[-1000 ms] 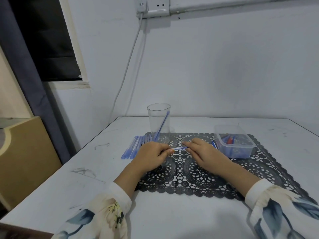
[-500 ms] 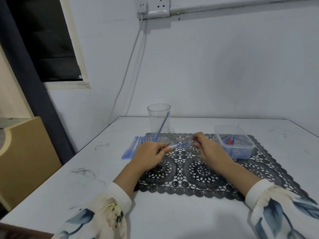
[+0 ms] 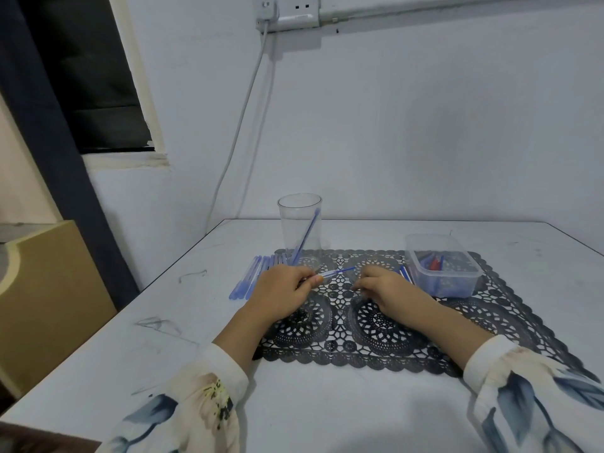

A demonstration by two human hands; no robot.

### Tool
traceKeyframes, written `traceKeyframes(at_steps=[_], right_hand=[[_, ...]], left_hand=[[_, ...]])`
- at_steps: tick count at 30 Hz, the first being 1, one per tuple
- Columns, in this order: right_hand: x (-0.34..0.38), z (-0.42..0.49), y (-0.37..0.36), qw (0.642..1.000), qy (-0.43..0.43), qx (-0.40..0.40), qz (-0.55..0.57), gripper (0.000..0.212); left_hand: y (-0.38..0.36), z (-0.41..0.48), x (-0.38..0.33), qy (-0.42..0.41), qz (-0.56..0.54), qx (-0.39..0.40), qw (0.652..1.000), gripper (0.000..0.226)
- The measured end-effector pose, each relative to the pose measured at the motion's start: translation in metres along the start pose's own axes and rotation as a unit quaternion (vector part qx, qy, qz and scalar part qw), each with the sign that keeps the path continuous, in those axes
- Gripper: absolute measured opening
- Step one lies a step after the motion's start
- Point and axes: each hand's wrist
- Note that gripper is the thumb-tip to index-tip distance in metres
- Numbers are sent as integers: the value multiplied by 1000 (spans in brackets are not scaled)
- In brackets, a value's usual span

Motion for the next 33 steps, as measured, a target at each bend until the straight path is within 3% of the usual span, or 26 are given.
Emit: traceKeyframes(at_steps=[9,14,23,28,33], right_hand=[[3,-1,3,998,-20,56,-20,31],[5,-3,6,998,-40,42,-1,32],[3,-1,8,989,-103,-110,-11,31],[10,1,7,982,-36,-185,-26,31],[21,2,6,980,29,-196,-34,33]], left_hand=[[-1,0,-1,5,-2,2,1000,28],[0,-1,-2,6,5,5,1000,28],[1,-2,-7,-5,14,-3,1000,31],[0,-2,-10,-15,31,-8,999,30],[-3,-2,-12,-18,34,-11,999,31]])
Point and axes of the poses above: each hand's wrist, its own z-axis towards the middle knuckle, its own y-axis out of the back of the hand, x = y × z, and after that the axes turned 3 degrees about y, right-handed
